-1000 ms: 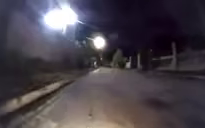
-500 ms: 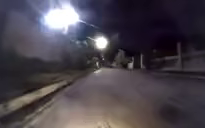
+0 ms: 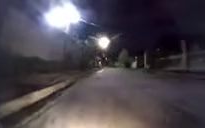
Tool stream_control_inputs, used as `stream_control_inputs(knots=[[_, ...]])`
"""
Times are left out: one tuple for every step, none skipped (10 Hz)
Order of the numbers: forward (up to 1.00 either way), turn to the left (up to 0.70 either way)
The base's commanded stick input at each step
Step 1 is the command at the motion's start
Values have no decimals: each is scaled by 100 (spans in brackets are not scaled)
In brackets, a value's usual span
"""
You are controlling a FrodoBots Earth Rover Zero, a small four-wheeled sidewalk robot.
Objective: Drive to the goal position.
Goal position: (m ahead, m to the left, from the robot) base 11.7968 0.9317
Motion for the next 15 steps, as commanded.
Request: stream_control_inputs(knots=[[70,-4],[70,0],[70,0],[70,0],[70,0],[61,0],[48,0],[70,0],[70,0],[70,0],[70,0],[70,0],[70,0],[70,0],[70,0]])
